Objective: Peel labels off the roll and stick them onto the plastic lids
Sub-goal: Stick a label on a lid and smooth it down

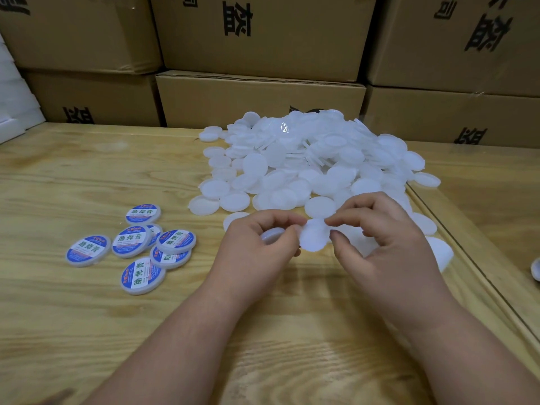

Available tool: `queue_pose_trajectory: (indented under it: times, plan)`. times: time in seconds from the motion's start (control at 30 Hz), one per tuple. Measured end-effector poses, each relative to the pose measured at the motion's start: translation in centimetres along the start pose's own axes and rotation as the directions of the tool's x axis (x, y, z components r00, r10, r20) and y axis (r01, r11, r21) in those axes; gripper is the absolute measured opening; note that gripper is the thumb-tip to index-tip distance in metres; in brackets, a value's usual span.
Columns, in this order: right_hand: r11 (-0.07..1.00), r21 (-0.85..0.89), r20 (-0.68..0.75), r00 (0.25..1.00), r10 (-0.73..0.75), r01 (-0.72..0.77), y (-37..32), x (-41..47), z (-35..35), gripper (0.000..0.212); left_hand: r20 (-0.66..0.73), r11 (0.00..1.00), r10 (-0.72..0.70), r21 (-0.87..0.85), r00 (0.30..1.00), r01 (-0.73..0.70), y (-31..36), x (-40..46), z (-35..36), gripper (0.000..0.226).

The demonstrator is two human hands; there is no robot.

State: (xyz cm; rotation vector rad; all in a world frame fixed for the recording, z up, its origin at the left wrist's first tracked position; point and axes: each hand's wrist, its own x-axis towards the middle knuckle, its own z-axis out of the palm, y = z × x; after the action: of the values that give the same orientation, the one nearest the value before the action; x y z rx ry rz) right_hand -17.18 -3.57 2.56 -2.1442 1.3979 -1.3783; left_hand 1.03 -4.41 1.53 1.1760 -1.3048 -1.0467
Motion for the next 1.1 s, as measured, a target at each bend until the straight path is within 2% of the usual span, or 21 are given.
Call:
queue_pose_trajectory:
  times: [0.13,0.23,0.33,0.5,0.6,0.7,0.77,0.9,1.1]
  plan:
    - [1.0,0.003,-0.027,1.0,0.012,-0.012,-0.2,0.0,-0.1,0.02,0.01,0.999,-0.005,-0.035,1.0,0.005,0.0,0.0,0.0,0.015]
    - [0.999,0.039,-0.075,0.997,0.012,-0.009,-0.6,0.0,0.0,0.016,0.029,0.981,-0.039,-0.187,0.999,0.044,0.3,0.0,-0.1,0.021]
    - [0.995,0.095,-0.141,0.988,0.055,-0.042,-1.1,0.0,0.1,0.015,0.061,0.904,-0.093,-0.413,0.994,0.11,0.4,0.4,-0.4,0.037]
    - [0.932,0.304,-0.181,0.949,0.259,-0.197,-1.2,0.0,0.2,0.012,0.122,0.773,-0.17,-0.599,0.978,0.209,0.5,0.7,-0.5,0.027]
    - [0.833,0.483,-0.105,0.927,0.359,-0.268,-1.8,0.2,0.4,0.006,0.178,0.703,-0.17,-0.667,0.969,0.246,0.5,0.8,-0.4,0.028]
    - [0.596,0.7,0.115,0.885,0.45,-0.394,-2.2,0.2,1.1,0.003,0.212,0.661,-0.158,-0.703,0.964,0.263,0.5,0.6,-0.3,0.032]
    - [0.475,0.742,0.247,0.852,0.462,-0.473,-2.4,0.0,1.7,0.002,0.256,0.652,-0.137,-0.704,0.957,0.282,0.7,0.4,-0.2,0.046]
    - [0.442,0.687,0.363,0.8,0.478,-0.577,-2.3,-0.4,2.7,0.006,0.278,0.657,-0.126,-0.696,0.952,0.29,0.8,0.4,0.0,0.051]
    - [0.432,0.668,0.365,0.773,0.519,-0.606,-1.7,-0.4,3.0,0.01,0.293,0.684,-0.1,-0.673,0.951,0.28,0.5,0.6,0.0,0.048]
